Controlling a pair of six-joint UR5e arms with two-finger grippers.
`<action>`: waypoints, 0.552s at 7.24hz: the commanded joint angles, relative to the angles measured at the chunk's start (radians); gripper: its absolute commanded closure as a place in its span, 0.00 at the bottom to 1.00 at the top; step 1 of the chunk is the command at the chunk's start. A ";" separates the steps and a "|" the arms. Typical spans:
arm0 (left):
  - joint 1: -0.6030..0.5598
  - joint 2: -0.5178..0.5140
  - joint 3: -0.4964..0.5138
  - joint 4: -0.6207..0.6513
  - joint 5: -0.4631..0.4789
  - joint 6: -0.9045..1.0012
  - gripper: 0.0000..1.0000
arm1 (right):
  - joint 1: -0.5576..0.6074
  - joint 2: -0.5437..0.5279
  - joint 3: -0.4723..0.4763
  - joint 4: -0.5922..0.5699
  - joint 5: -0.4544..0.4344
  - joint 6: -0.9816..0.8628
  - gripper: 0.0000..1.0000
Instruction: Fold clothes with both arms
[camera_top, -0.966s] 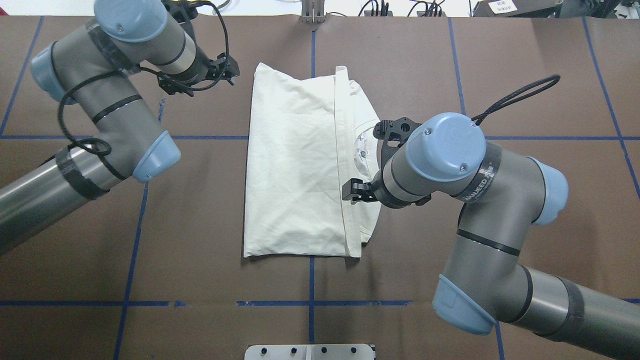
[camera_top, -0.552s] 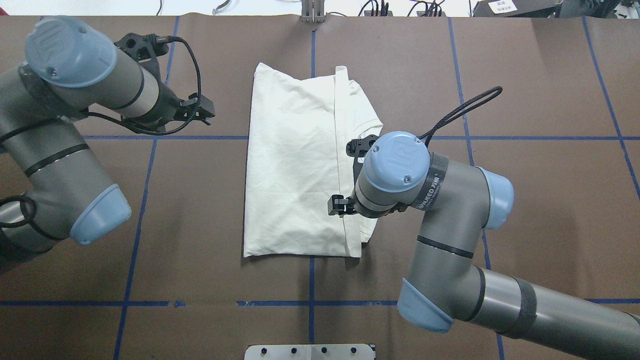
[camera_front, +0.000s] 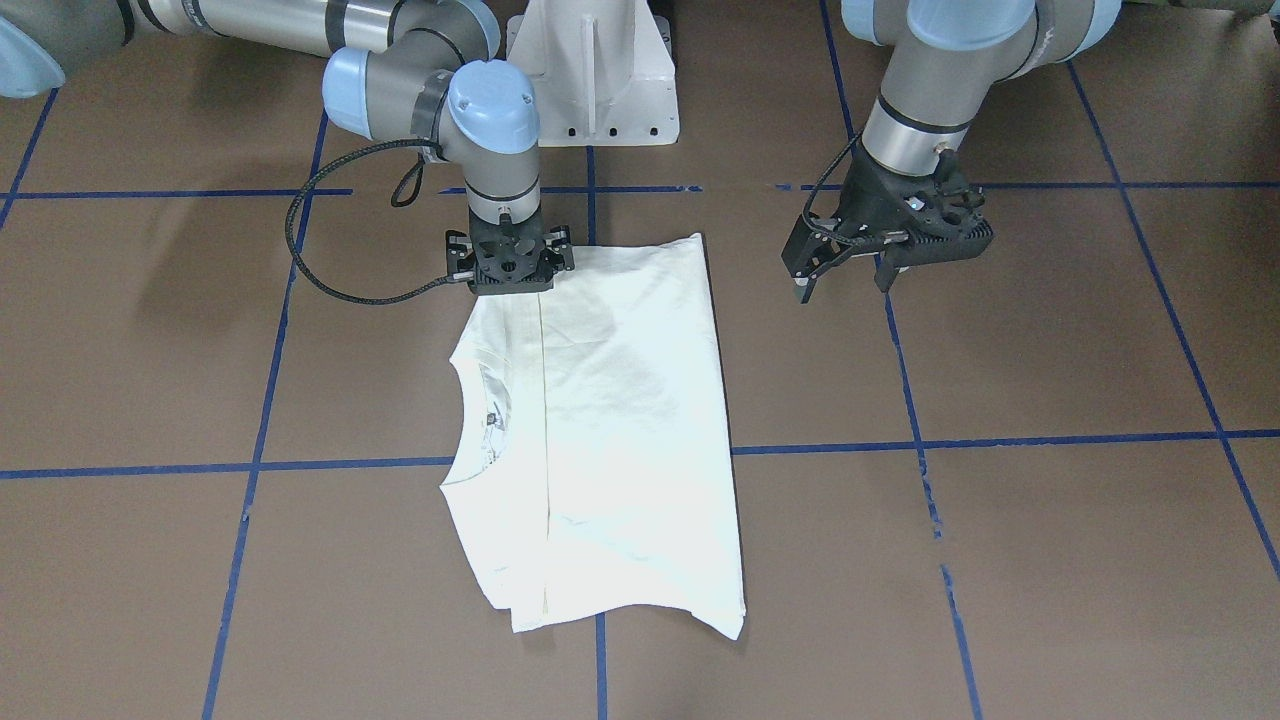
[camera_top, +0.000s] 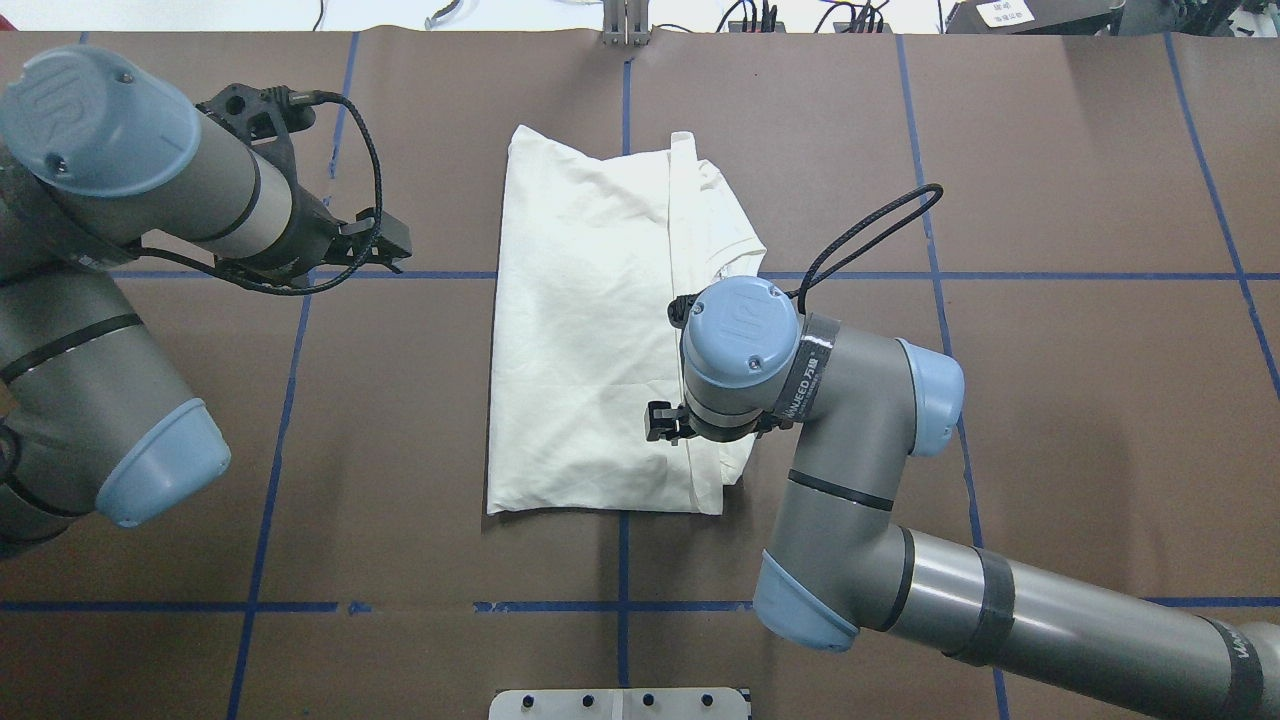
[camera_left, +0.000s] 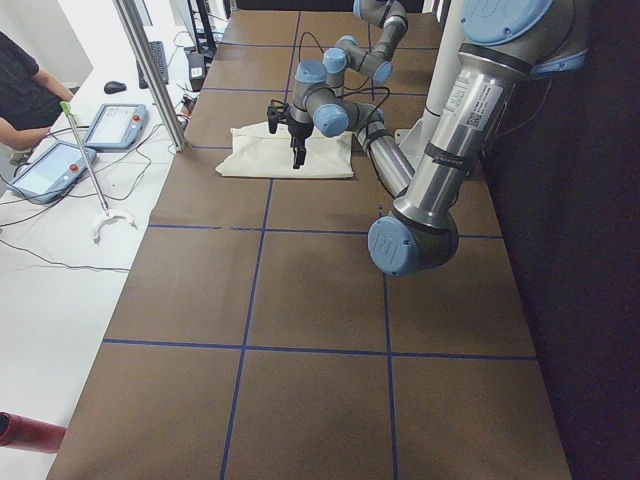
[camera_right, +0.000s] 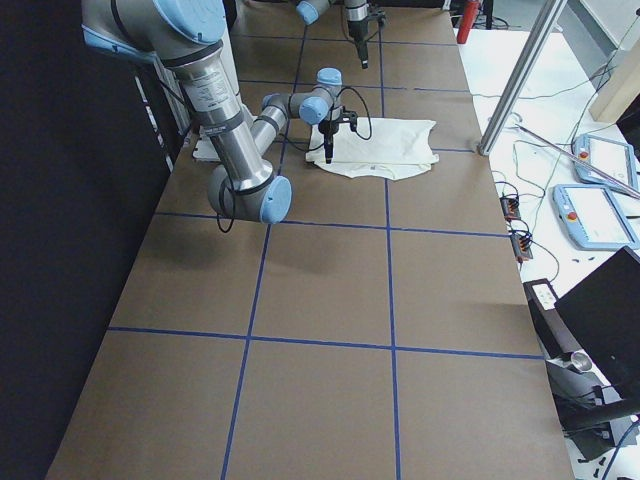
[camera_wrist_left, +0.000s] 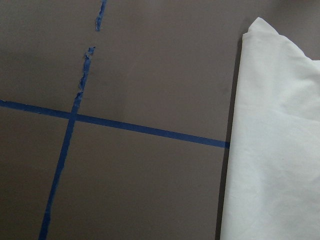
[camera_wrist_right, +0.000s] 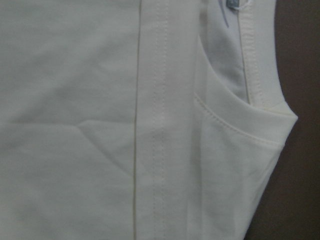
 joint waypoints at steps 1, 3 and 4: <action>0.006 0.002 0.000 0.001 -0.001 0.000 0.00 | -0.017 0.003 -0.025 -0.015 0.000 -0.004 0.00; 0.007 0.001 0.001 -0.001 -0.003 0.000 0.00 | -0.017 0.015 -0.024 -0.073 0.002 -0.013 0.00; 0.010 0.001 0.001 -0.002 -0.003 -0.002 0.00 | -0.015 0.021 -0.019 -0.090 0.002 -0.020 0.00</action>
